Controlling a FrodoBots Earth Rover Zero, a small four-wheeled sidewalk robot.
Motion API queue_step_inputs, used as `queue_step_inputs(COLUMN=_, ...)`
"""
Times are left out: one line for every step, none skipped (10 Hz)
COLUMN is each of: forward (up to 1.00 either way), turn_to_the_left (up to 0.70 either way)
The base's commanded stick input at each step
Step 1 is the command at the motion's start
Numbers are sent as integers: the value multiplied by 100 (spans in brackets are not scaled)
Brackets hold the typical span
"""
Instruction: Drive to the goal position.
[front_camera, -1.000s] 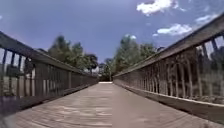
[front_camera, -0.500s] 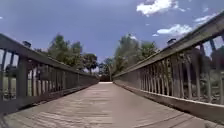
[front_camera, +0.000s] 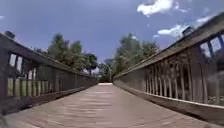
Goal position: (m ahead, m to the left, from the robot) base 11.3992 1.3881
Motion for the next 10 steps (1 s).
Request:
queue_step_inputs(forward=85, turn_to_the_left=7)
queue_step_inputs(forward=85, turn_to_the_left=1)
queue_step_inputs(forward=85, turn_to_the_left=0)
queue_step_inputs(forward=85, turn_to_the_left=0)
queue_step_inputs(forward=85, turn_to_the_left=0)
queue_step_inputs(forward=85, turn_to_the_left=0)
queue_step_inputs(forward=85, turn_to_the_left=0)
queue_step_inputs(forward=85, turn_to_the_left=0)
queue_step_inputs(forward=85, turn_to_the_left=0)
queue_step_inputs(forward=85, turn_to_the_left=0)
